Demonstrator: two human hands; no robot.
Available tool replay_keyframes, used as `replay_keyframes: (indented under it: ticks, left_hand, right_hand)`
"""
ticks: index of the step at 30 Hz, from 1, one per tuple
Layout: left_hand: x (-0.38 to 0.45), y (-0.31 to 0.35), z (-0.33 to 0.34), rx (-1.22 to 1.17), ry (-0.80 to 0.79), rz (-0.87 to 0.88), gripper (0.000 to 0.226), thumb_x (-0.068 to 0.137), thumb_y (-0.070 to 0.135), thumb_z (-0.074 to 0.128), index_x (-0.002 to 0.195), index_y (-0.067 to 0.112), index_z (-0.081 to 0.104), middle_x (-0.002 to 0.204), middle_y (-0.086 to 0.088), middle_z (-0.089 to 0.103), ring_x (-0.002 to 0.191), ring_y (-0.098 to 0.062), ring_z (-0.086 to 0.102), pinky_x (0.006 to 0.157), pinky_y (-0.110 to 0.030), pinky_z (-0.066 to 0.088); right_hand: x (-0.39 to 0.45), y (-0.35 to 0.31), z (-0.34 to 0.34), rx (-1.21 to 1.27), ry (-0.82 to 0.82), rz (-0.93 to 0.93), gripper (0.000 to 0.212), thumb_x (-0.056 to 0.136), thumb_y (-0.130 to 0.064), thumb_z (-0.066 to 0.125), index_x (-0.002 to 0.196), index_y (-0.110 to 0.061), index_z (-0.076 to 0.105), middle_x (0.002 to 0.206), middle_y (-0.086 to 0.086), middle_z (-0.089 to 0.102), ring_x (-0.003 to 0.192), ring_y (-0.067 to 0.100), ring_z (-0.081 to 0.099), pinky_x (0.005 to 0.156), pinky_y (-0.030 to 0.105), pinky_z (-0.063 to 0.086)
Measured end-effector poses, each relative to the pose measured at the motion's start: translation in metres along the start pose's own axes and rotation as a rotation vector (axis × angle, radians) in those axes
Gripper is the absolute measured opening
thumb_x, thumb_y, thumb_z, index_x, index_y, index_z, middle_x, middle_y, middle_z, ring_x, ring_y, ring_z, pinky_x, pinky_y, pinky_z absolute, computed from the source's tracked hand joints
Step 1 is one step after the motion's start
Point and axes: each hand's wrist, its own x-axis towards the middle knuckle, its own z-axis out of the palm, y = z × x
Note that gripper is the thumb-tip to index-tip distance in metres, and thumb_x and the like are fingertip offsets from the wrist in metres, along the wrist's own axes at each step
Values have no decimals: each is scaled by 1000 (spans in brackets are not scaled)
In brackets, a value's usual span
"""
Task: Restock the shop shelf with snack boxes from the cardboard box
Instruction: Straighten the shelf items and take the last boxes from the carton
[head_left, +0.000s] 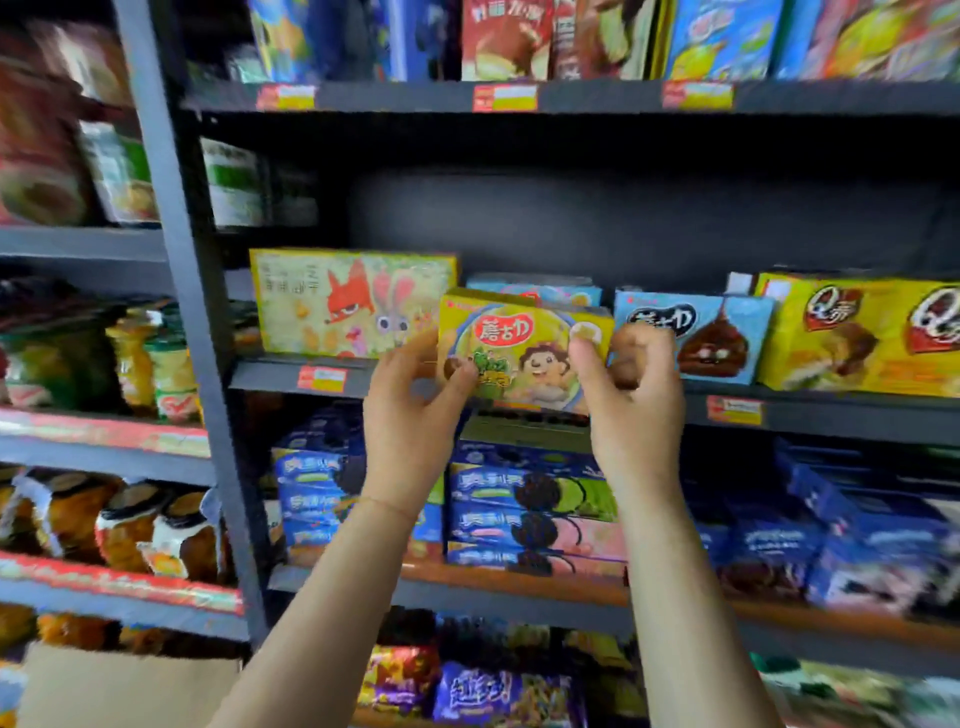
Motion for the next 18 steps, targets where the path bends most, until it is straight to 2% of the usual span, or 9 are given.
replay_keyframes:
  ticks: [2, 4, 6, 7, 9, 11, 13, 15, 18]
  left_hand:
    - [11, -3, 14, 71, -25, -2, 29, 86, 33, 73, 109, 17, 69, 97, 2, 68, 87, -15, 64, 86, -39, 52]
    - [18, -4, 23, 141, -54, 23, 18, 88, 32, 71, 94, 16, 66, 88, 1, 67, 80, -18, 63, 79, -41, 52]
    - [22, -3, 27, 217, -61, 64, 21, 89, 30, 70, 82, 14, 58, 78, -1, 63, 77, -23, 62, 73, -43, 52]
    - [23, 0, 28, 236, -60, 78, 21, 90, 29, 70, 83, 14, 58, 78, 0, 64, 77, -24, 62, 72, -42, 52]
    - [25, 3, 29, 262, -48, 79, 18, 90, 26, 71, 102, 15, 63, 83, 6, 64, 80, -23, 65, 75, -40, 55]
    - [25, 3, 30, 270, -27, 76, 31, 90, 26, 72, 117, 20, 59, 83, 10, 63, 80, -23, 66, 77, -41, 56]
    - [24, 1, 31, 260, -12, 81, 33, 89, 26, 74, 110, 29, 48, 80, 17, 62, 77, -19, 67, 76, -44, 57]
    - [24, -2, 31, 251, -3, 101, 36, 88, 25, 75, 100, 31, 41, 77, 18, 60, 73, -16, 66, 75, -46, 57]
    - [26, -5, 33, 306, -4, 157, 22, 90, 23, 72, 91, 27, 50, 84, 11, 60, 72, -21, 63, 77, -52, 54]
  right_hand:
    - [12, 8, -2, -116, -20, -15, 27, 86, -26, 74, 99, -22, 51, 88, -10, 59, 69, 1, 53, 67, 15, 42]
    - [22, 18, -2, -211, -37, -57, 31, 83, -24, 75, 102, -21, 51, 100, -2, 57, 78, 11, 57, 77, 27, 49]
    - [25, 25, -1, -278, -72, -90, 36, 81, -19, 75, 109, -18, 52, 108, -1, 53, 89, 24, 60, 82, 42, 51]
    - [26, 26, -1, -306, -94, -96, 38, 82, -17, 75, 113, -16, 52, 110, 0, 52, 92, 27, 59, 83, 45, 51]
    - [26, 28, -1, -388, -126, -120, 43, 84, -17, 74, 121, -14, 51, 113, 0, 52, 97, 25, 59, 85, 45, 50]
    - [26, 27, 0, -472, -119, -154, 46, 86, -22, 74, 124, -14, 49, 112, 1, 58, 99, 23, 59, 86, 45, 50]
    - [25, 26, 1, -516, -86, -199, 42, 85, -23, 75, 117, -14, 49, 104, 1, 61, 94, 23, 60, 82, 44, 49]
    - [23, 26, 3, -590, -68, -261, 31, 85, -21, 74, 104, -15, 50, 94, 1, 57, 87, 25, 57, 79, 43, 45]
    - [24, 31, 4, -700, -91, -300, 17, 87, -23, 71, 93, -16, 57, 89, 1, 52, 87, 24, 53, 80, 42, 43]
